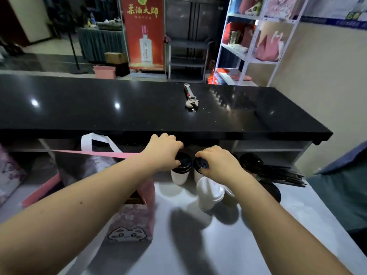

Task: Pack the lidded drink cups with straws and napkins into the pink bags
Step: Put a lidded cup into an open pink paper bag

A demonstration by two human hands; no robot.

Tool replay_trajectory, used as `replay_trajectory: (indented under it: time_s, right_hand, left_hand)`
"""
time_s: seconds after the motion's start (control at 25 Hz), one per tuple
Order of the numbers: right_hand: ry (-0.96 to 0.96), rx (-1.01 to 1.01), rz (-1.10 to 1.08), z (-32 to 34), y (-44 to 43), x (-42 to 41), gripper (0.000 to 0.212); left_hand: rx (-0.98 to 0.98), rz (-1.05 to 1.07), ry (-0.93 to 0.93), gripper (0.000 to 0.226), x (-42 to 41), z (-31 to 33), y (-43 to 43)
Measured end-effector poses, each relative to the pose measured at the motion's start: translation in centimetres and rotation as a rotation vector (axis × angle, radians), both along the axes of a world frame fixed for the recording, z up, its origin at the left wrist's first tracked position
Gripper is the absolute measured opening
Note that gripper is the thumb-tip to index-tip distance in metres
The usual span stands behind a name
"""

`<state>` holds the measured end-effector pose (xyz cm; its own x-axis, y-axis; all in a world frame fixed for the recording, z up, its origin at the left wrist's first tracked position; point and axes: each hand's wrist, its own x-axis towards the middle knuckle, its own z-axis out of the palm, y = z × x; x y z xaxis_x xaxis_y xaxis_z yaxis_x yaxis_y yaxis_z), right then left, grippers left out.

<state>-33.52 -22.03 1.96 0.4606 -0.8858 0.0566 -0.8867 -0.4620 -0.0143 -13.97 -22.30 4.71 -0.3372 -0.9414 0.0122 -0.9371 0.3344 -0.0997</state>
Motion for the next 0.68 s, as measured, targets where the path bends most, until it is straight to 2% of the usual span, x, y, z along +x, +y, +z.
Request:
replay_trajectory:
  time_s: [0.12,0.28,0.44,0.56,0.68]
  right_hand:
    - [0.121,0.053,0.099,-2.4,-2.9,2.7,0.055]
    - [0.329,0.069,0.197,-5.3,-6.3,5.9,0.080]
    - [0.331,0.115,0.195,-7.3,-7.0,7.2,0.074]
    - [0.349,0.023,0.271,-7.9,-6.2,7.3,0.075]
    - [0.263,-0.125,0.347,-6.2,-5.3,7.0,0.081]
  left_hand:
    - [0.012,0.068,-0.017,0.052,1.1,0.2,-0.5]
    - [0.015,0.159,0.008,0.052,2.4,0.5,-0.7]
    - [-0.014,0.192,0.032,0.053,3.0,1.0,-0.2]
    - [-0.043,0.206,0.075,0.052,3.5,1.6,0.6]
    - [-0.079,0.200,0.119,0.053,4.6,2.2,1.9]
